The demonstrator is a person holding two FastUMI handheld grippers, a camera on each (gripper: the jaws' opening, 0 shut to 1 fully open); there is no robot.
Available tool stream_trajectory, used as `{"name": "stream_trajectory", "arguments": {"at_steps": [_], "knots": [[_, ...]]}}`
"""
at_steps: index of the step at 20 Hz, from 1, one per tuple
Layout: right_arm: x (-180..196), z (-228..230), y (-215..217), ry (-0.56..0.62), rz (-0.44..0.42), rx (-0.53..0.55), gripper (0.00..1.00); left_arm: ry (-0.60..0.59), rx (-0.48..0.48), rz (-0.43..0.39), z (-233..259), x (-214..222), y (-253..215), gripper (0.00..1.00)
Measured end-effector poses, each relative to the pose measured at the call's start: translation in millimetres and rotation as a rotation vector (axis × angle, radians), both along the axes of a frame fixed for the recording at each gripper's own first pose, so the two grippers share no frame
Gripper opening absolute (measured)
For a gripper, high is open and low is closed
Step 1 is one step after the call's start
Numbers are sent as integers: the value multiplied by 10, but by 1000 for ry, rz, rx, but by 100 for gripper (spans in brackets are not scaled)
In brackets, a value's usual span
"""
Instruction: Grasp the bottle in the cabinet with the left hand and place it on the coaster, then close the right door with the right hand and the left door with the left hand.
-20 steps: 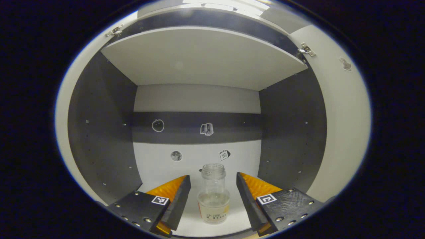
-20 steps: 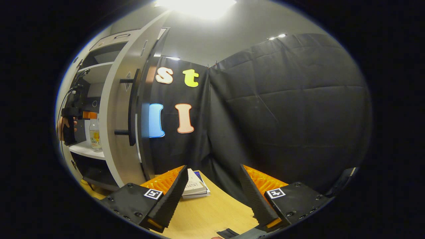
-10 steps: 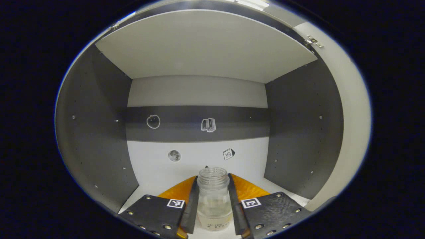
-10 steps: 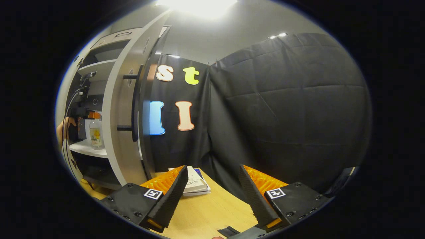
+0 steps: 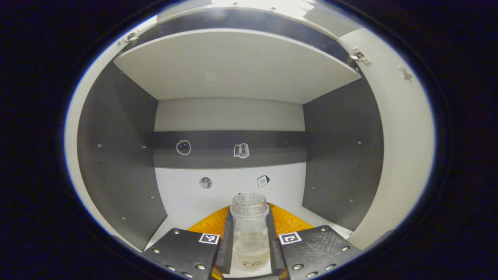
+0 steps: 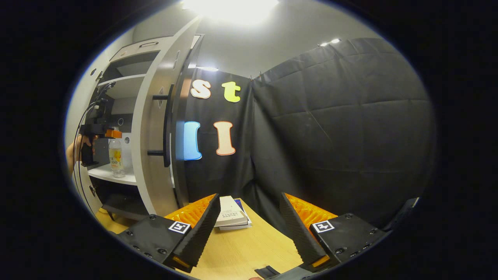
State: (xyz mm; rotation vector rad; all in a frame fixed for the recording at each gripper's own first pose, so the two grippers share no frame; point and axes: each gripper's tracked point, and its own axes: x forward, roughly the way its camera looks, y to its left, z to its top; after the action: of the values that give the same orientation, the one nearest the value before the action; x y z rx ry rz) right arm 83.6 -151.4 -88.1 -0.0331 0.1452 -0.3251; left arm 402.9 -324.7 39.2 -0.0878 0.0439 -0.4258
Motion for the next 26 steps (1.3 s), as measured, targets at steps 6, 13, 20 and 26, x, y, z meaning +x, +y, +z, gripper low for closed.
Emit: {"name": "stream_trajectory", "arguments": {"at_steps": [6,13,20,26], "knots": [[-209,28,-11,-6,52,13,97,-14,-10,26,129,-467,203,39],[-503,28,37,-5,115,23,93,-30,-6,33,118,-1107,397,39],[-726,-36,68,7,158,43,98,-10,-13,37,-46,-1624,507,40],[-884,-57,113,17,190,45,98,30,-33,37,-369,-2009,570,40]]}}
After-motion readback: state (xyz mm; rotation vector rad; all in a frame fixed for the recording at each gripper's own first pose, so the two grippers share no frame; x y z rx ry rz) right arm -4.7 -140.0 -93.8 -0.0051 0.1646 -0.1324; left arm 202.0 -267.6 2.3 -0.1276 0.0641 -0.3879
